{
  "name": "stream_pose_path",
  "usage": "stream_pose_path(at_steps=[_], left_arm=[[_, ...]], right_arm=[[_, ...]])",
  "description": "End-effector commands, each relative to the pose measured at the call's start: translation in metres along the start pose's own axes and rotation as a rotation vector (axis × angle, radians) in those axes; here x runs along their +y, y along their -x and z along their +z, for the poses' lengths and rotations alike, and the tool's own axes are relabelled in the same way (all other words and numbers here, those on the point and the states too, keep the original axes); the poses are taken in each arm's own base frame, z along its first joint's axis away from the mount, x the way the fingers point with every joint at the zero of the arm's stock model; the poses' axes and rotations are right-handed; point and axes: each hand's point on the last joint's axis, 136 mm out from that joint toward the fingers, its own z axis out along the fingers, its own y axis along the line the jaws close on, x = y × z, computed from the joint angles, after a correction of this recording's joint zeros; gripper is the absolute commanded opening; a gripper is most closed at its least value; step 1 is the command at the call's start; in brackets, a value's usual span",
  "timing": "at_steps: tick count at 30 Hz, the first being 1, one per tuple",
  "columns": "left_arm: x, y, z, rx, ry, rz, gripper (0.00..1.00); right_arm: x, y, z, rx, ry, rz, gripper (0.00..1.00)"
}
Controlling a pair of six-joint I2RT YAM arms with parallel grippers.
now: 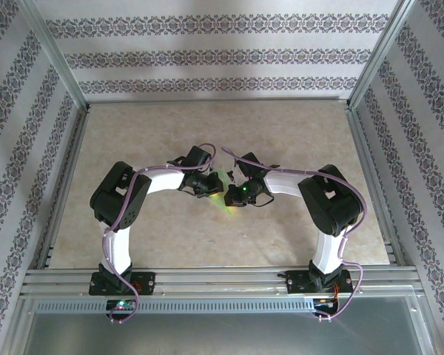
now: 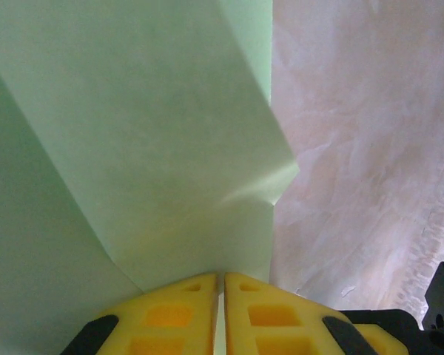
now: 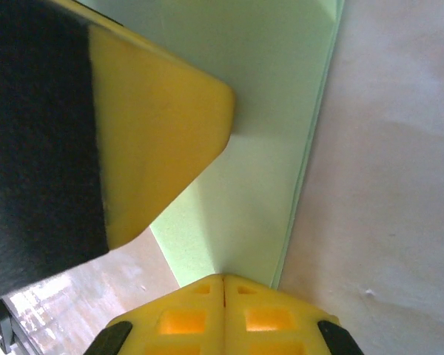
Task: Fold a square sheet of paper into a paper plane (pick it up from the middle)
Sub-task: Fourth fold the wing at the center of the table.
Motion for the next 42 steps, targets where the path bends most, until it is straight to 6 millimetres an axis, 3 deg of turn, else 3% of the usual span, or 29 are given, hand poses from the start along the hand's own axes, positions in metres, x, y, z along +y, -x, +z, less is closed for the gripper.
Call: stream_pose_path(at_steps=[1,17,25,33,36,42], left_arm=[[0.033,0.021,-0.001,-0.027,0.087,-0.012,0.12],[0.065,0.075,-0.016,-0.076,0.137,-0.003,0.13],[0.090,0.091,-0.020,-0.082,0.186,-0.010,0.13],[0.102,0.109,-0.030,-0.133,0.147,-0.037,0.13],[0.096,0.120,-0.044,-0.167,0.134,-0.037,0.13],[0.044,0.117,-0.085,-0.251,-0.019,-0.036,0.14]], right_arm=[[-0.063,-0.061,0.016,0.194,-0.234,0.103,0.05],[-0.072,-0.072,0.019,0.221,-0.260,0.120,0.05],[-0.073,-0.072,0.019,0.223,-0.268,0.119,0.05],[-0.076,-0.073,0.020,0.220,-0.276,0.129,0.05],[-0.076,-0.072,0.021,0.217,-0.276,0.125,0.05],[-0.074,-0.068,0.019,0.203,-0.270,0.125,0.05]])
